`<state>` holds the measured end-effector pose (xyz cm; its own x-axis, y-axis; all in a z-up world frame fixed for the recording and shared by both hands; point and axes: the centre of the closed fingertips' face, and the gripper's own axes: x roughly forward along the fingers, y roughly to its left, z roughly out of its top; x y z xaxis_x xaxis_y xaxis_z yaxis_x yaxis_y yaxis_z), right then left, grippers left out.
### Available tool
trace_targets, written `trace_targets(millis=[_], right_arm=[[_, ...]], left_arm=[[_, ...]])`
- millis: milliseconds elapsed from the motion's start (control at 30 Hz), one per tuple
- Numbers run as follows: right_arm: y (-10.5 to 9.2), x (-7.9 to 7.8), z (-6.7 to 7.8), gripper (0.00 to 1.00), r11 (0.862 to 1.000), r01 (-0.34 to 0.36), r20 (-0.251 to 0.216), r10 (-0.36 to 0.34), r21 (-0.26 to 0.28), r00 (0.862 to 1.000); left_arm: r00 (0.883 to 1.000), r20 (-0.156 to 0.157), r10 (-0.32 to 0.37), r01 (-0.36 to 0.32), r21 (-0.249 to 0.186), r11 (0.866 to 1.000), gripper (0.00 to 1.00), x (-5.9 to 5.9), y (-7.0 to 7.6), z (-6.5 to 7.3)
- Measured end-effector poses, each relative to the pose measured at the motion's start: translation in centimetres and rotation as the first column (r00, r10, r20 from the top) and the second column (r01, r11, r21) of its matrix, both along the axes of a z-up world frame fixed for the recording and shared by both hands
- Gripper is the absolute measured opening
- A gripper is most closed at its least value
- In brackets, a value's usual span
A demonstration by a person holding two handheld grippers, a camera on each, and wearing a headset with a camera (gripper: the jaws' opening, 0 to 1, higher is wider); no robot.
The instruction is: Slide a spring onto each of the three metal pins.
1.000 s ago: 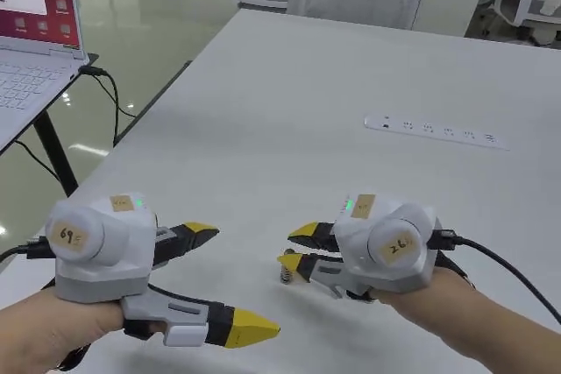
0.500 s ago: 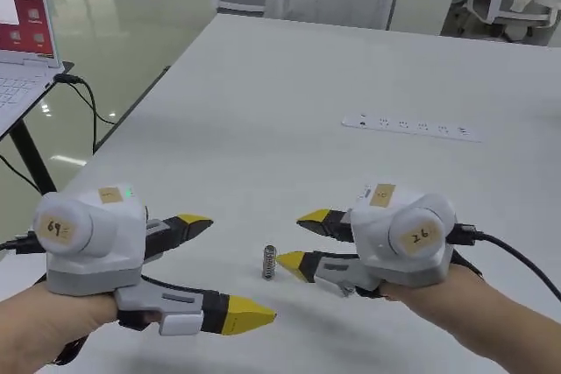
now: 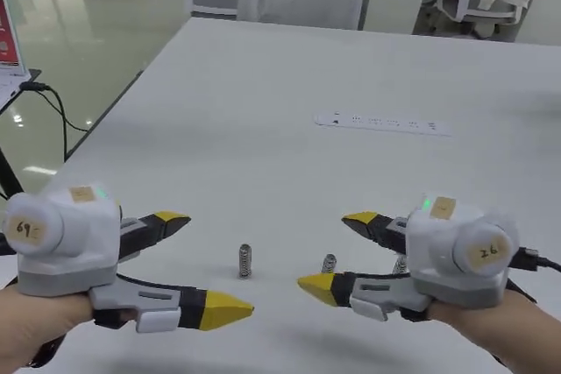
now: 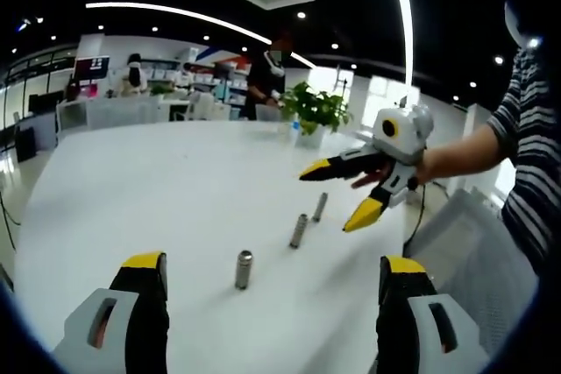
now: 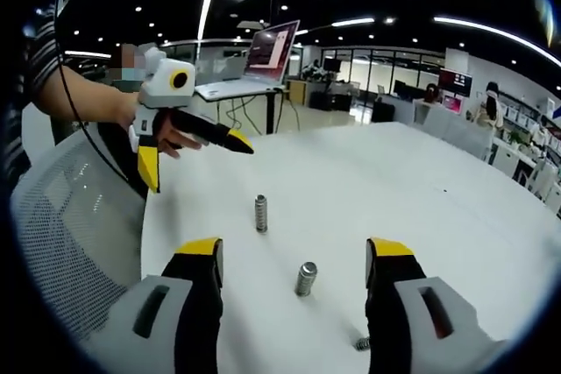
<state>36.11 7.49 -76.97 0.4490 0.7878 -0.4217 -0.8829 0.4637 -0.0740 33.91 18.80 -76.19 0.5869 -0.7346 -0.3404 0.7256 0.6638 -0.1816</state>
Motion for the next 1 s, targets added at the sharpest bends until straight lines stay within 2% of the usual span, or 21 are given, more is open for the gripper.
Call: trace_targets(millis=[200,300,533,733,1000], right_arm=[[-3.3,-0.1,-0.5,0.75,0.998,0.068,-0.002,-0.068,-0.007,0.998],[-4.8,-0.2,-0.4,0.79,0.995,0.098,-0.007,-0.098,0.007,0.995],[-7.0,-0.9,-0.5,0.87,0.992,0.121,-0.015,-0.121,0.031,0.993],[-9.1,-1.4,-1.0,0.86,0.989,0.148,-0.026,-0.148,0.015,0.989],[-10.7,-1.4,-0.6,0.84,0.981,0.191,-0.043,-0.189,0.035,0.981]], left_arm=[[1.0,0.0,-0.001,0.001,0.01,1.0,0.98,0.2,-0.3,0.0],[1.0,-0.002,-0.007,0.007,0.012,1.0,0.98,0.1,-0.6,0.0],[1.0,0.004,-0.002,0.002,0.009,1.0,0.98,-0.2,-0.4,0.3],[1.0,-0.002,-0.006,0.006,0.035,0.999,0.98,-0.7,0.0,-0.2],[1.0,-0.003,0.022,-0.022,0.026,0.999,0.98,-0.9,0.9,0.0]])
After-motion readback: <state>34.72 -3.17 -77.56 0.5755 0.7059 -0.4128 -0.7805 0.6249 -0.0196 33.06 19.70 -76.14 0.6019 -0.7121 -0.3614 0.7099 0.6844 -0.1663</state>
